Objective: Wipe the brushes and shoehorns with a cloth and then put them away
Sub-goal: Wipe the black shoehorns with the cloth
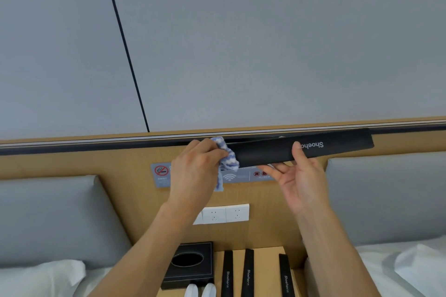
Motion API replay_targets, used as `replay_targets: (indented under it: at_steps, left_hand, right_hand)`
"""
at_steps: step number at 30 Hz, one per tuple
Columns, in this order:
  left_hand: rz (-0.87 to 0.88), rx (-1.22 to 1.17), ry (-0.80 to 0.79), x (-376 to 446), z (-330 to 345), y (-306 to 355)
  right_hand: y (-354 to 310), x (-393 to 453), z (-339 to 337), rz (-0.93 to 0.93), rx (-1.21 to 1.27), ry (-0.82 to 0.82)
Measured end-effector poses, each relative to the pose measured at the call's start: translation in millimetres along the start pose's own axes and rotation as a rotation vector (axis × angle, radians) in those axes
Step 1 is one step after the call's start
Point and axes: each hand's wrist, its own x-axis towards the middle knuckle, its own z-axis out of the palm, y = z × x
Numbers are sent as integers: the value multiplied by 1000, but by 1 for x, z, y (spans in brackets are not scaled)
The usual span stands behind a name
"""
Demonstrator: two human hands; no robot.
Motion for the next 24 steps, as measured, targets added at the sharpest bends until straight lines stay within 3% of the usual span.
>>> replay_targets:
  at_steps: [12,18,24]
  left_hand:
    - [-311,-10,-34,-6,-2,-19]
    - [-187,-183,-61,-2,14,26]
    - [-61,-265,-159,-6,19,40]
  right_hand:
    - [8,1,1,-1,40,-4]
    - [13,0,12,21,-29,-54]
    - [13,-5,0,1,-204,-247]
